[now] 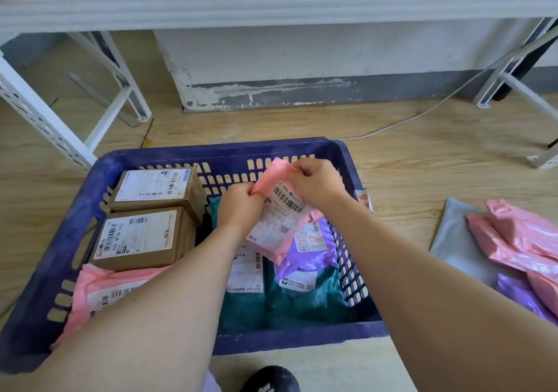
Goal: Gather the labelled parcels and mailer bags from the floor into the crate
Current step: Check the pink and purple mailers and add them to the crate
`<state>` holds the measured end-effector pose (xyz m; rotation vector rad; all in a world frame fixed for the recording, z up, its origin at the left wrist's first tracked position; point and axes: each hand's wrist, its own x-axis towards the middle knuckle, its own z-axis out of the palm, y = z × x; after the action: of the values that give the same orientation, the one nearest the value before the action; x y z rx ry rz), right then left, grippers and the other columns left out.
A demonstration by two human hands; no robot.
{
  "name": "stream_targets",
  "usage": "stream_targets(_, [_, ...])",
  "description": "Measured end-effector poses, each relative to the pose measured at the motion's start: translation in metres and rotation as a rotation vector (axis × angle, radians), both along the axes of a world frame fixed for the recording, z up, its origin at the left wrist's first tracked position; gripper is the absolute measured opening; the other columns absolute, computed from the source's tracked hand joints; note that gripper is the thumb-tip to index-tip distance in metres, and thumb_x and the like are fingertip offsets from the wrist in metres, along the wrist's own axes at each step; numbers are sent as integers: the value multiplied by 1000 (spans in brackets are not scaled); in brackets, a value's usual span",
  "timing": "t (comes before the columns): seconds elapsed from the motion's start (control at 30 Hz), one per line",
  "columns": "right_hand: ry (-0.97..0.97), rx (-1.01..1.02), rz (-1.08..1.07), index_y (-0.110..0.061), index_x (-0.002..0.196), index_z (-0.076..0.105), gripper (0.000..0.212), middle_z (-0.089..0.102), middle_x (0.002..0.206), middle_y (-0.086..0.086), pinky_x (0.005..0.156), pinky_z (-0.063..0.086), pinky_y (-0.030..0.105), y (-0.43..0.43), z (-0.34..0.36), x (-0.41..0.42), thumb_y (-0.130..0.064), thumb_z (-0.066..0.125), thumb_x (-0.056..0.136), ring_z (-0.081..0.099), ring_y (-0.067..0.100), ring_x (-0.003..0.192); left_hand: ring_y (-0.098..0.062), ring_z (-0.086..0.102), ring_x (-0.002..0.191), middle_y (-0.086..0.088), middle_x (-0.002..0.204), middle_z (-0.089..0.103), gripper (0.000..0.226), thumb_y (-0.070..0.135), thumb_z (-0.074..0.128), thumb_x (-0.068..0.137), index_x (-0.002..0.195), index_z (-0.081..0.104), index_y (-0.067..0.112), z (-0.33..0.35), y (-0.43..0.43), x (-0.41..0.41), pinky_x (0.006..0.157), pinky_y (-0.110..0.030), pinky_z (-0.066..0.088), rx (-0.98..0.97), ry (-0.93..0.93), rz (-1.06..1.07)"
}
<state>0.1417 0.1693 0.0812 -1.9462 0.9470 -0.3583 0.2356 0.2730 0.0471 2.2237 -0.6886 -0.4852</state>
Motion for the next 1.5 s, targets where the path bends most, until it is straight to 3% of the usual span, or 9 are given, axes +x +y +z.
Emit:
stream_targets(0.2, [-80,191,-233,-20,87,68,28,69,105,-5,82,50,23,-4,-4,-1,-47,68,80,62,11,97,-22,53,76,-3,76,57,22,16,42,90,84,62,11,-5,4,11,68,-29,38,-144,287,494])
stream_targets(0.4, [-14,575,-54,-20,105,67,37,71,97,-2,80,48,28,-3,-13,-12,-47,70,79,65,12,85,-26,55,83,-11,94,61,27,20,43,91,101,63,5,-10,14,24,70,-32,40,-116,401,590])
stream_targets(0.63, [181,534,3,-10,83,62,12,62,74,1,62,51,26,17,-32,-11,-18,60,91,60,12,61,-35,60,102,-19,111,64,32,19,39,94,110,61,2,-16,14,19,91,-40,48,14,366,393])
stream_targets(0.73, [213,462,-105,-8,66,56,27,59,71,6,75,58,39,19,-45,-7,-9,52,93,61,23,66,-35,59,106,-18,116,62,32,16,38,96,117,58,3,-20,16,18,89,-38,47,72,317,397])
stream_targets(0.97, [240,625,-150,-2,107,62,35,65,98,14,79,57,40,24,-63,2,-32,50,94,64,29,81,-38,50,119,-20,131,53,35,17,35,100,125,52,0,-34,27,17,93,-37,41,207,208,503])
stream_targets(1.07, [321,565,-4,-6,89,60,24,63,90,12,56,55,29,30,-70,0,-30,62,90,61,22,62,-38,51,118,-20,130,54,35,18,35,100,124,53,1,-42,32,23,93,-38,41,245,181,533])
stream_targets(1.17, [375,459,14,-10,65,54,27,63,80,15,70,57,38,31,-82,3,-22,66,86,60,27,63,-39,52,117,-20,128,55,33,19,38,99,123,53,2,-48,31,27,91,-39,42,265,169,556])
stream_targets(1.37, [433,482,38,2,97,69,22,64,80,14,79,59,41,29,-98,6,-14,66,83,63,26,71,-41,50,118,-22,128,54,34,21,35,101,121,53,0,-57,26,25,92,-40,40,256,136,555])
stream_targets(1.5, [523,365,3,-7,70,63,8,63,66,9,66,55,33,25,-105,13,-7,58,77,59,25,60,-42,49,120,-22,131,53,36,22,34,101,124,51,1,-57,25,27,96,-43,39,264,112,621])
